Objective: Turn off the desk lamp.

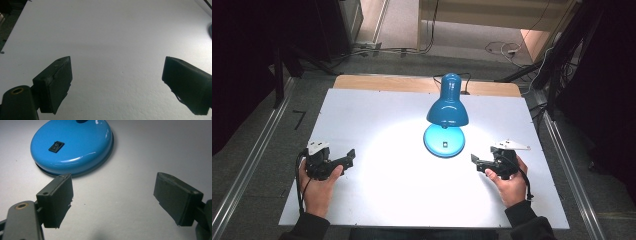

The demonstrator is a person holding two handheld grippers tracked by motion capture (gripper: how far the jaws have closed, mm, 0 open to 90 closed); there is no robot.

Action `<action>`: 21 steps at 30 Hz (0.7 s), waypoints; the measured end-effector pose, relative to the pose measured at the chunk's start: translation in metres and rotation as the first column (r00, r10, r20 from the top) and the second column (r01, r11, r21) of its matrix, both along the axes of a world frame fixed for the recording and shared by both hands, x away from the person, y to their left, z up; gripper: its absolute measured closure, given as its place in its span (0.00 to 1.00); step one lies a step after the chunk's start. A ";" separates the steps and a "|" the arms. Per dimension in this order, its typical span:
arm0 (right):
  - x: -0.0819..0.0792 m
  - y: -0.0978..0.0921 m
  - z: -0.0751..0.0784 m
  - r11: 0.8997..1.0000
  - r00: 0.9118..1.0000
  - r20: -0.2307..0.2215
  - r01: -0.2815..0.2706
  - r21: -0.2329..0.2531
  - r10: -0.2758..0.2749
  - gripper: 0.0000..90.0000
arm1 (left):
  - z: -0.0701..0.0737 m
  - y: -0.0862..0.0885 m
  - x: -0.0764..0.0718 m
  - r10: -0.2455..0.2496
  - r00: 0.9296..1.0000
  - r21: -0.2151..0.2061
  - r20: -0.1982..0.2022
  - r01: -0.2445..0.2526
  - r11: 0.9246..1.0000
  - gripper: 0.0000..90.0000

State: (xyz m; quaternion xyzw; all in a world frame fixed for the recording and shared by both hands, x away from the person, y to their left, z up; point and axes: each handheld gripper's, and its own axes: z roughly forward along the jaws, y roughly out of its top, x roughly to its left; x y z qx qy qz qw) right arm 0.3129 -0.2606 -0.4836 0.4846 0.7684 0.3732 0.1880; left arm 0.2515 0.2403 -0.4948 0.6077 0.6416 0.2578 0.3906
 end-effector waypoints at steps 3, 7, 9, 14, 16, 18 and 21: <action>0.000 0.002 0.000 1.000 1.000 0.000 0.001 0.004 -0.001 0.16 | 0.000 0.000 0.000 -0.001 1.000 0.000 -0.001 0.001 1.000 0.11; 0.001 0.003 0.001 1.000 1.000 0.000 -0.001 0.006 0.001 0.16 | 0.000 0.000 0.000 -0.001 1.000 -0.001 -0.001 0.001 1.000 0.11; 0.002 0.005 0.001 1.000 1.000 0.004 -0.006 0.003 0.006 0.16 | 0.000 0.000 0.000 -0.001 1.000 -0.001 -0.001 0.001 1.000 0.11; 0.003 0.009 0.001 1.000 1.000 0.002 -0.014 0.009 0.014 0.16 | 0.000 0.000 0.000 0.000 1.000 -0.001 0.000 0.000 1.000 0.11; 0.003 0.012 0.001 1.000 1.000 0.005 -0.020 0.010 0.020 0.16 | 0.000 0.000 0.000 0.001 1.000 -0.002 0.000 -0.001 1.000 0.11; 0.003 0.013 0.001 1.000 1.000 0.001 -0.019 0.010 0.019 0.16 | 0.000 0.000 0.000 0.001 1.000 -0.002 0.000 -0.001 1.000 0.11; 0.005 0.015 0.001 1.000 1.000 0.001 -0.023 0.014 0.023 0.16 | 0.000 0.001 0.000 -0.001 1.000 -0.001 0.000 0.001 1.000 0.11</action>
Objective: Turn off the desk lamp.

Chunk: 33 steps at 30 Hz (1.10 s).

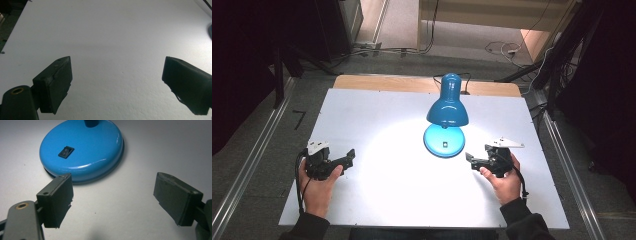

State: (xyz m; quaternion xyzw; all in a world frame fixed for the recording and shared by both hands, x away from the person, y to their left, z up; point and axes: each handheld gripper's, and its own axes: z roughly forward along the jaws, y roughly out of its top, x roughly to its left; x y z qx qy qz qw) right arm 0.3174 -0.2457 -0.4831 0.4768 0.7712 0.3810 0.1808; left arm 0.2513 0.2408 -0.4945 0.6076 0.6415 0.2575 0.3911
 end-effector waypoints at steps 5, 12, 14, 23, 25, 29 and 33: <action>0.001 0.004 0.000 1.000 1.000 0.000 -0.007 0.002 0.007 0.17 | 0.000 0.000 0.000 0.001 1.000 -0.001 0.000 -0.001 1.000 0.11; 0.003 0.011 0.001 1.000 1.000 0.001 -0.022 0.001 0.022 0.17 | 0.000 0.000 0.000 0.001 1.000 -0.001 -0.001 -0.001 1.000 0.11; 0.003 0.013 0.001 1.000 1.000 0.004 -0.025 0.002 0.025 0.17 | 0.000 0.000 0.000 0.000 1.000 0.000 -0.002 0.000 1.000 0.11; 0.005 0.021 0.002 0.999 0.999 0.008 -0.038 0.006 0.038 0.18 | 0.000 0.001 0.000 0.000 1.000 0.002 -0.003 0.000 1.000 0.11; 0.005 0.022 0.002 0.999 0.999 0.009 -0.039 0.007 0.039 0.18 | 0.000 0.001 0.000 0.000 1.000 0.000 -0.001 0.000 1.000 0.11; 0.005 0.024 0.002 0.999 0.999 0.009 -0.043 0.007 0.042 0.19 | 0.000 0.001 -0.001 0.000 1.000 0.001 -0.002 0.000 1.000 0.11; 0.006 0.028 0.001 0.999 0.999 0.008 -0.047 0.011 0.047 0.20 | 0.000 0.001 0.000 -0.001 1.000 0.002 -0.001 0.001 1.000 0.11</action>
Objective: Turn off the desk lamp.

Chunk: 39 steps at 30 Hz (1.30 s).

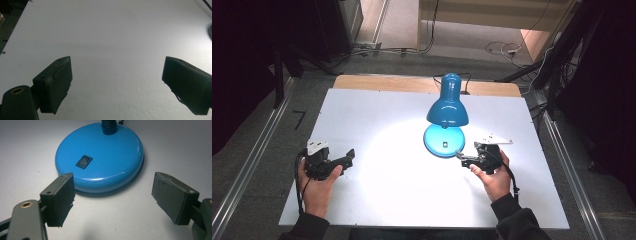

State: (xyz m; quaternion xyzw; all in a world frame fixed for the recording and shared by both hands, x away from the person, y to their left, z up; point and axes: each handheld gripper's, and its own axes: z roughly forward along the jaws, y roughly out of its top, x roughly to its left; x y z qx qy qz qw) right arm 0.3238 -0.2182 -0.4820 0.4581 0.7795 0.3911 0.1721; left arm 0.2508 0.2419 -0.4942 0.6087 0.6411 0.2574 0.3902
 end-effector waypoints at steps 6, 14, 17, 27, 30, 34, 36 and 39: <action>0.001 0.005 0.000 1.000 1.000 0.001 -0.003 0.006 0.003 0.20 | 0.000 0.000 0.000 0.001 1.000 -0.002 0.001 -0.001 1.000 0.11; 0.003 0.010 -0.002 1.000 1.000 0.003 -0.007 0.005 0.007 0.22 | 0.000 0.000 0.000 0.000 1.000 -0.002 0.001 0.000 1.000 0.11; 0.004 0.012 -0.002 1.000 1.000 0.002 -0.011 0.007 0.011 0.24 | 0.000 0.000 0.000 0.000 1.000 -0.002 0.001 0.000 1.000 0.11; 0.006 0.019 -0.003 1.000 1.000 0.021 -0.018 0.012 0.018 0.38 | 0.000 0.000 0.000 -0.001 1.000 -0.002 0.001 0.001 1.000 0.11; 0.007 0.022 -0.004 1.000 0.999 0.030 -0.024 0.016 0.023 0.44 | 0.000 0.000 0.000 -0.001 1.000 -0.003 0.002 0.001 1.000 0.11; 0.009 0.027 -0.005 0.999 0.999 0.041 -0.037 0.019 0.036 0.56 | 0.000 0.000 0.000 -0.002 1.000 -0.003 0.001 0.002 1.000 0.11; 0.011 0.029 -0.006 0.999 0.998 0.037 -0.044 0.025 0.043 0.63 | 0.000 0.000 0.000 -0.003 1.000 -0.004 0.002 0.003 1.000 0.11; 0.014 0.031 -0.009 0.998 0.998 0.042 -0.055 0.023 0.054 0.75 | 0.000 0.000 0.000 -0.002 1.000 -0.004 0.002 0.002 1.000 0.11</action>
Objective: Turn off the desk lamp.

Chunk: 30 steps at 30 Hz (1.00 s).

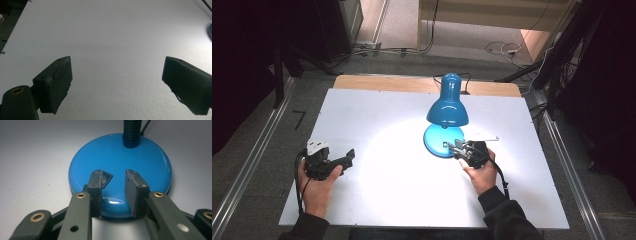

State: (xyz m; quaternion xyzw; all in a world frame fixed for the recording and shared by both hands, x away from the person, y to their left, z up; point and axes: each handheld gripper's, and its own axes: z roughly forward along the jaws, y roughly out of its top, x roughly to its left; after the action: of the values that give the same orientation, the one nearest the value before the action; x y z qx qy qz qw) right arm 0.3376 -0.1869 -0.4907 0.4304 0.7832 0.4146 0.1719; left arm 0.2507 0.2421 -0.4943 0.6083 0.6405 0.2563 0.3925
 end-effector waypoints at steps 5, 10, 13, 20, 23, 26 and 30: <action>0.002 0.005 -0.002 1.000 1.000 0.009 -0.008 0.000 0.008 0.93 | 0.000 0.000 0.000 -0.002 1.000 0.001 -0.001 0.002 1.000 0.11; 0.006 0.009 -0.003 1.000 1.000 0.007 -0.009 0.010 0.008 0.97 | 0.000 0.000 0.000 -0.002 1.000 -0.001 -0.001 0.002 1.000 0.11; 0.007 0.012 -0.003 1.000 1.000 0.009 -0.013 0.012 0.012 0.97 | 0.000 0.000 0.000 -0.001 1.000 -0.001 0.000 0.001 1.000 0.11; 0.010 0.014 -0.008 1.000 1.000 0.004 -0.006 0.006 0.006 0.98 | 0.000 0.000 0.000 -0.001 1.000 -0.002 0.000 0.001 1.000 0.11; 0.011 0.015 -0.008 1.000 1.000 0.007 -0.008 0.005 0.008 0.98 | 0.000 0.000 0.000 -0.002 1.000 -0.002 0.000 0.002 1.000 0.12; 0.010 0.016 -0.008 1.000 1.000 0.011 -0.011 0.001 0.011 0.98 | 0.000 0.000 0.000 -0.003 1.000 -0.001 0.000 0.003 1.000 0.12; 0.010 0.016 -0.008 1.000 1.000 0.013 -0.013 -0.004 0.013 0.98 | 0.000 0.000 0.000 -0.002 1.000 0.000 -0.002 0.002 1.000 0.12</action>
State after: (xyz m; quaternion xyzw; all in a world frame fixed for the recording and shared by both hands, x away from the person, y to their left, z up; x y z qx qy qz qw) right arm 0.3475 -0.1707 -0.4985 0.4224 0.7854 0.4171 0.1752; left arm 0.2508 0.2417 -0.4942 0.6093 0.6401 0.2552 0.3923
